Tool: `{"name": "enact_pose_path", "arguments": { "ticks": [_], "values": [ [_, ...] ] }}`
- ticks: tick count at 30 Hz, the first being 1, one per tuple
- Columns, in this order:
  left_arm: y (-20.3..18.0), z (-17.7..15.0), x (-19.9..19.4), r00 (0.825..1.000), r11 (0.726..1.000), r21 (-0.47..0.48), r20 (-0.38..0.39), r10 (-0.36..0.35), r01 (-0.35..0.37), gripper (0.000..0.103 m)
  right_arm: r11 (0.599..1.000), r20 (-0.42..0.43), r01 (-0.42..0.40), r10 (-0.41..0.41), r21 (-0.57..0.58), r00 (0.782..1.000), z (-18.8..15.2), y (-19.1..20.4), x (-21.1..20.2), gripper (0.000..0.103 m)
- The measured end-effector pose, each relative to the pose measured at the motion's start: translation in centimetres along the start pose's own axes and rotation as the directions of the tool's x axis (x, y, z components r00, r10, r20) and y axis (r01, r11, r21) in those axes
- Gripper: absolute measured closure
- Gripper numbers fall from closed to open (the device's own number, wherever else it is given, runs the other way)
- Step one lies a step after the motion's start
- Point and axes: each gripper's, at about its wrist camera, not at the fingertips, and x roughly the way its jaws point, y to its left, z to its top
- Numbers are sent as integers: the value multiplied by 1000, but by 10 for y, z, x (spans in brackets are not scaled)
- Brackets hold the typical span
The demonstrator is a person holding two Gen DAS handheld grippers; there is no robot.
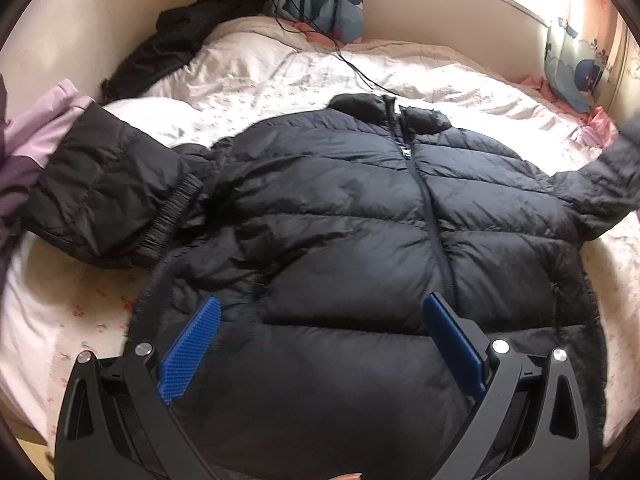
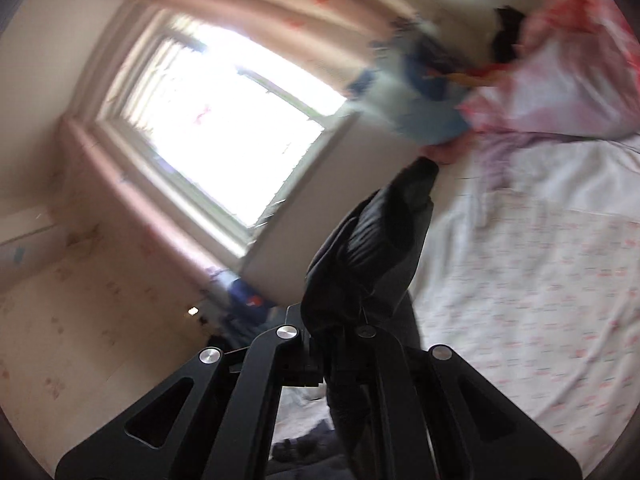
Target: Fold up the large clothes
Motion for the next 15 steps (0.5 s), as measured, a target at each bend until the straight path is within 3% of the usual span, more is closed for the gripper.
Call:
{"name": "enact_pose_path", "arguments": {
  "ticks": [7, 12, 15],
  "values": [
    [39, 0, -17, 1000, 999, -49, 24, 17, -15, 6, 983, -134, -133, 116, -126, 984, -66, 153, 68, 100],
    [79, 0, -28, 999, 991, -130, 41, 18, -12, 6, 959, -266, -214, 160, -187, 951, -160, 235, 122, 100],
    [104, 1, -34, 999, 983, -184, 52, 12, -2, 6, 944, -369, -250, 158, -217, 916, -235, 267, 155, 100]
  ]
}}
